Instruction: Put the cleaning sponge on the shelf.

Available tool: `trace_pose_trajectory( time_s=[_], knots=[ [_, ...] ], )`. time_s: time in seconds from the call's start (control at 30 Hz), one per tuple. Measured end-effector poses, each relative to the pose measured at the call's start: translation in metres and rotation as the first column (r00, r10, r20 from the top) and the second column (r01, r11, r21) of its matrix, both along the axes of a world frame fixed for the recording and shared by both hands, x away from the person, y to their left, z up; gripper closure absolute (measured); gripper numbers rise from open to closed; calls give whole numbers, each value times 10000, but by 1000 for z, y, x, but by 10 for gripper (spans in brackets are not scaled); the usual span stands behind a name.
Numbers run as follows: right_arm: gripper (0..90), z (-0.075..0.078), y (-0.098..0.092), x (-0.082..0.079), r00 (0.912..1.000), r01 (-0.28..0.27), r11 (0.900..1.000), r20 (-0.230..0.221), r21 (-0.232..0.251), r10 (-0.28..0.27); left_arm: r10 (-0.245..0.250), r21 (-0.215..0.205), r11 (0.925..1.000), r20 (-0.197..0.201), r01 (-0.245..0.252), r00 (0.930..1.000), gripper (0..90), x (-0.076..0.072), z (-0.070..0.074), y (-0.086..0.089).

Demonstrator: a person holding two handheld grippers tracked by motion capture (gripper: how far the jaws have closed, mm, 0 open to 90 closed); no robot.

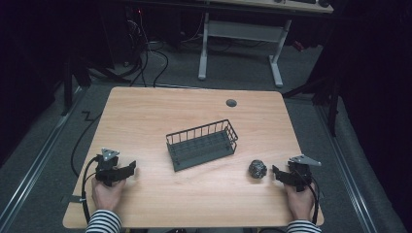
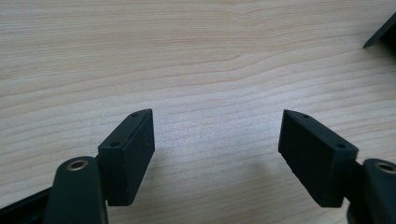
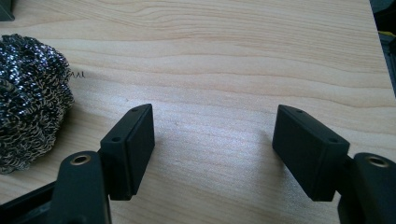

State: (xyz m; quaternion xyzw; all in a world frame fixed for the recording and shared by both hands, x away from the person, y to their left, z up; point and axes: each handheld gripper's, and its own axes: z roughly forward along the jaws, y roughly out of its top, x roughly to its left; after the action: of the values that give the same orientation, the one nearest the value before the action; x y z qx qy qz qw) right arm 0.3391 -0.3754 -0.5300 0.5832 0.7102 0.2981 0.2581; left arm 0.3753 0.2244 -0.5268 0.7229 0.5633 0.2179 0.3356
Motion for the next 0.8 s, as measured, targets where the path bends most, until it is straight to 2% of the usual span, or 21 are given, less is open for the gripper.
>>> trace_pose_trajectory(
  time_s=[0.43, 0.7, 0.8],
  knots=[
    [295, 0, 0, 0, 10000, 11, 10000, -19, 27, -11, 299, 59, 9995, 283, -301, 9992, 284, 2, -3, 1],
    [276, 0, 0, 0, 10000, -59, 10000, -80, 50, 59, 360, 252, 9990, 115, -363, 9993, 285, 3, -8, 3],
    [260, 0, 0, 0, 9999, -105, 9999, -84, 36, 106, 373, 337, 9987, 267, -381, 9989, 286, 2, -10, 4]
  ],
)
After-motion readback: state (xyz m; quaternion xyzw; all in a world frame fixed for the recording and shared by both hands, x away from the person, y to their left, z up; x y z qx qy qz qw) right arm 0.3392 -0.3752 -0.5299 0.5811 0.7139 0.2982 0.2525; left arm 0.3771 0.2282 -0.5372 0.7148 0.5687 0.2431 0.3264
